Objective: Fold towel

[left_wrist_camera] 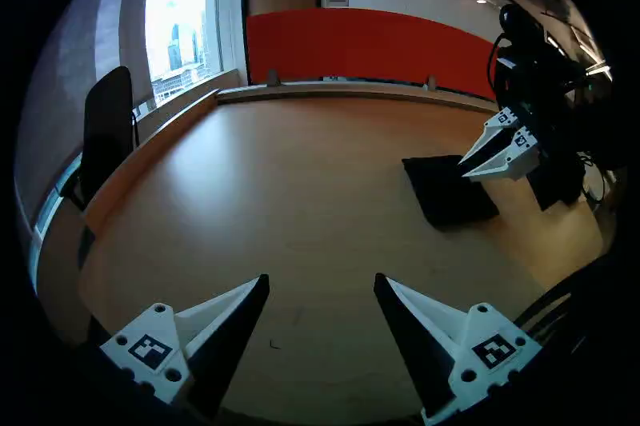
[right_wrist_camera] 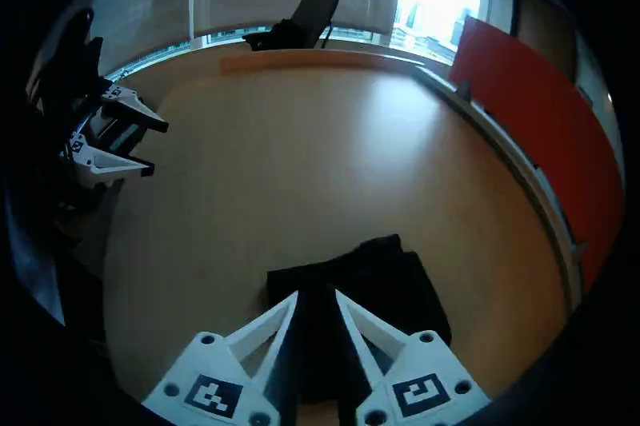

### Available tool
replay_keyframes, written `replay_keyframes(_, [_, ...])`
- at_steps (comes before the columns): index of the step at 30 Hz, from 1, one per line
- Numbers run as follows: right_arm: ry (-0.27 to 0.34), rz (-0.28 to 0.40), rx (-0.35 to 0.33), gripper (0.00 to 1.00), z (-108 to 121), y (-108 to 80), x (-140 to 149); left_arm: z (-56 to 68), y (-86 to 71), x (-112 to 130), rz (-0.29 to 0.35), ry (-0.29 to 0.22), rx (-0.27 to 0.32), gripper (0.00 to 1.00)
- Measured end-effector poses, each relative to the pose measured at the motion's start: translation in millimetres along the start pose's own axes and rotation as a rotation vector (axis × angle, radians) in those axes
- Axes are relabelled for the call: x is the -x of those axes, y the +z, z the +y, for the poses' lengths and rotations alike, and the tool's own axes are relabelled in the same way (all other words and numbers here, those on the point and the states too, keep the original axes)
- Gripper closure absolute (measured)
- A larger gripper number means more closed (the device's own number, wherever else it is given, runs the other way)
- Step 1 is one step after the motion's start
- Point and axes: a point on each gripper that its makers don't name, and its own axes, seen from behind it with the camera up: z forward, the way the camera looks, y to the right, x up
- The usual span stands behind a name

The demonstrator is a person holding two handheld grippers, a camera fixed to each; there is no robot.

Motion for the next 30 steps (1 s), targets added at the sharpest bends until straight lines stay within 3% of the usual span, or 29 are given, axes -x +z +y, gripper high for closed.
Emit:
replay_keyframes(4, [0.007, -0.004, 0.006, 0.32, -0.2, 0.1, 3.2, 0.0, -0.5, 1.6, -0.002, -0.001, -0.002, 0.02])
replay_keyframes(7, [0.017, -0.01, 0.014, 0.22, -0.5, -0.9, 7.8, 0.0, -1.0, 2.3, -0.003, -0.001, -0.003, 0.02])
replay_keyframes(30, [0.095, -0.064, 0.069, 0.2, -1.0, -24.7, 56.5, 0.8, -2.1, 2.6, -0.001, 0.008, -0.005, 0.02])
